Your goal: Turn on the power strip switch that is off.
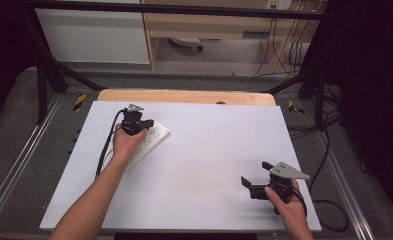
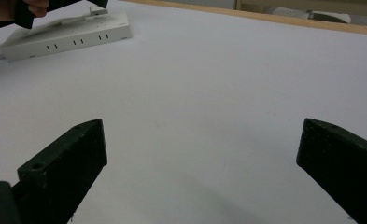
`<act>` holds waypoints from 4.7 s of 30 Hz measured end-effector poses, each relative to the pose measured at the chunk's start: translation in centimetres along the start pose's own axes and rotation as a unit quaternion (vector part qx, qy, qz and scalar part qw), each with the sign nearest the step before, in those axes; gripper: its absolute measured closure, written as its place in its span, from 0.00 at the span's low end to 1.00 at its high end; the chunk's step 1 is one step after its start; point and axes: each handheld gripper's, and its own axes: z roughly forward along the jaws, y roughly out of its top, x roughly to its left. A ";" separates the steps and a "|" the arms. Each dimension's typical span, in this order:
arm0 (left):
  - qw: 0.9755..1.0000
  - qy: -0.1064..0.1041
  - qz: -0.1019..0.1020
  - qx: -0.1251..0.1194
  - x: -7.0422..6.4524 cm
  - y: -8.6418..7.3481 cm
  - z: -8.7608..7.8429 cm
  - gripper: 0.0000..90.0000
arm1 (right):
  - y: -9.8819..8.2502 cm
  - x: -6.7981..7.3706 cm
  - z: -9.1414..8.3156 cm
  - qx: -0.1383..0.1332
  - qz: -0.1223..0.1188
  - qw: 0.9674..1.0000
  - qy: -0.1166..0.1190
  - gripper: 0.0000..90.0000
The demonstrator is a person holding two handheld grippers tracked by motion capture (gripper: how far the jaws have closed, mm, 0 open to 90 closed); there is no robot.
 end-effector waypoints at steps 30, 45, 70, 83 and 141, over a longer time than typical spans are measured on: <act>1.000 0.015 0.004 0.015 1.2 -1.2 -0.9 1.00 | 0.0 0.1 0.0 0.000 -0.002 1.000 0.001 0.02; 1.000 0.019 0.011 0.020 1.2 -1.3 -0.8 1.00 | 0.0 0.1 0.0 0.001 -0.003 1.000 0.001 0.02; 1.000 0.019 0.012 0.021 1.1 -1.5 -0.7 1.00 | 0.0 0.1 0.0 0.001 -0.003 1.000 0.001 0.02; 1.000 0.017 0.012 0.021 1.3 -1.5 -0.7 1.00 | 0.0 0.0 0.0 0.004 -0.004 1.000 0.000 0.02; 1.000 0.017 0.014 0.018 0.8 -1.5 -0.7 1.00 | -0.1 0.0 -0.1 0.004 -0.005 1.000 0.001 0.02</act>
